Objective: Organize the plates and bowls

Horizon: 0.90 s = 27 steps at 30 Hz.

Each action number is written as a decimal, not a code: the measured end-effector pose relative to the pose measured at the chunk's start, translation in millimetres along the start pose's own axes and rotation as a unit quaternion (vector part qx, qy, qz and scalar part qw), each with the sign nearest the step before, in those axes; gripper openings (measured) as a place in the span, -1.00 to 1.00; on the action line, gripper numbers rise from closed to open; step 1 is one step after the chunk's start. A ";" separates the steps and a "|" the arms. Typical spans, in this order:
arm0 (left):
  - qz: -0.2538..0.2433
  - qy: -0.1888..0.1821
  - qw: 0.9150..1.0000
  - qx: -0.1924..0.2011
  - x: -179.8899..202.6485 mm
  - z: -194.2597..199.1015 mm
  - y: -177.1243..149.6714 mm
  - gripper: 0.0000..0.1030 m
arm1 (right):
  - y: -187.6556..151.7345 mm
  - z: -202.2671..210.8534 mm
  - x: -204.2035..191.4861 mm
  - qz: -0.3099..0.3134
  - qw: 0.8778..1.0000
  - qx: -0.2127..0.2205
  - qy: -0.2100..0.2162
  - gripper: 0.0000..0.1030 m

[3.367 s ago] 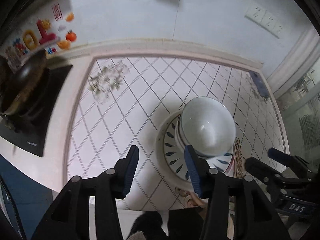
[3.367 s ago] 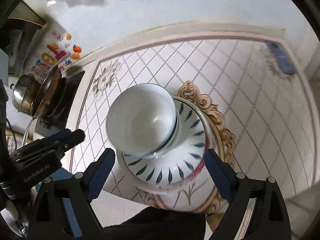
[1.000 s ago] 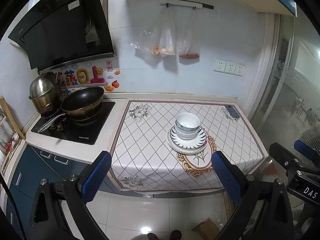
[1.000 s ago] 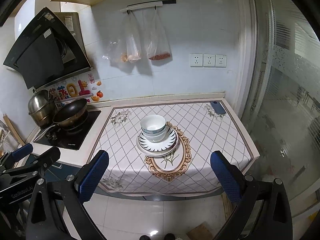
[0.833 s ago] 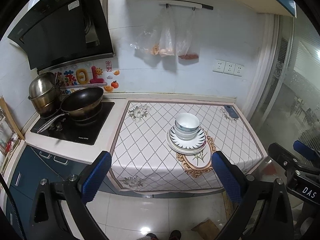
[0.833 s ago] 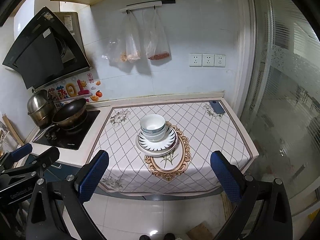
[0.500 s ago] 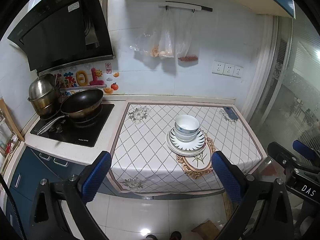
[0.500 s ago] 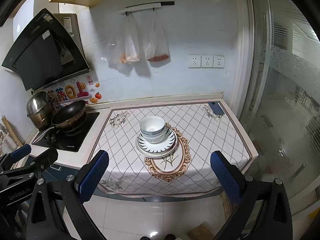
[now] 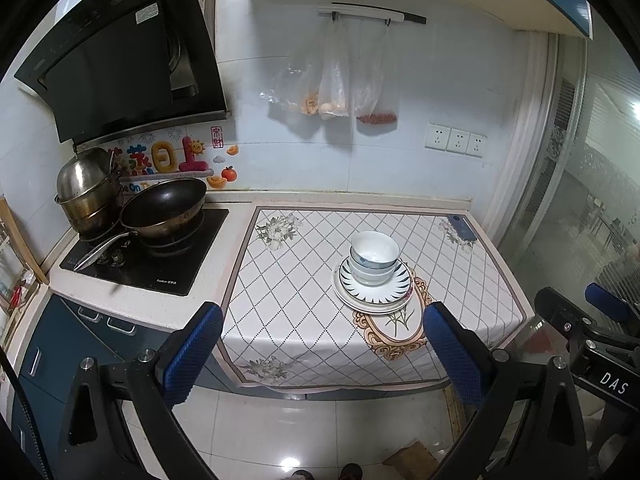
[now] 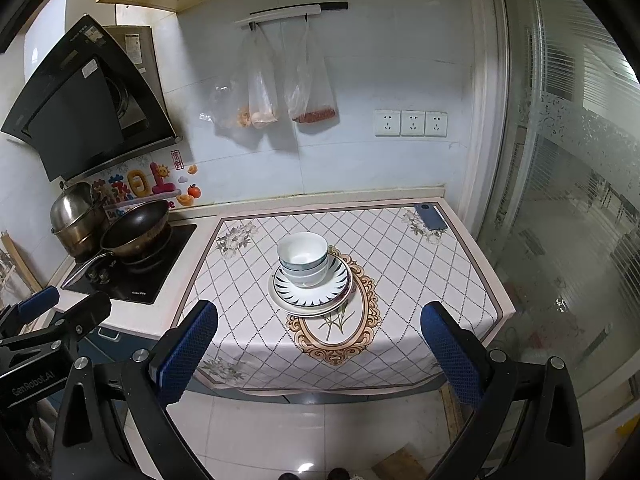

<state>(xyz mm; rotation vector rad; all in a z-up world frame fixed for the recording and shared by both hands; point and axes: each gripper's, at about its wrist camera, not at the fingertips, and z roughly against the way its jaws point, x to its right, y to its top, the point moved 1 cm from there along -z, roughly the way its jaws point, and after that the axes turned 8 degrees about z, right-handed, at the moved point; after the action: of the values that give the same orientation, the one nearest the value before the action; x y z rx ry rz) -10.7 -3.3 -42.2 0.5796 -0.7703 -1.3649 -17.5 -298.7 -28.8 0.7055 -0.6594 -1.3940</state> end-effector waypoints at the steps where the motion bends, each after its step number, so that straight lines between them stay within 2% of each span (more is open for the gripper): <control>1: 0.000 0.000 1.000 0.000 0.0 -0.3 1.3 0.99 | -1.0 -0.2 -0.5 0.000 1.000 0.000 -0.001 1.00; 27: -0.001 0.001 1.000 -0.010 5.6 -11.3 6.3 1.00 | -5.7 -9.1 3.1 -0.012 1.000 -0.012 0.000 1.00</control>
<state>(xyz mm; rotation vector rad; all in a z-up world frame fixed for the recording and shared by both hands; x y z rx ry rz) 2.2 -8.8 -43.7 0.5664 -0.7547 -1.3721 -13.9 -301.6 -39.0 0.6959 -0.6357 -1.4219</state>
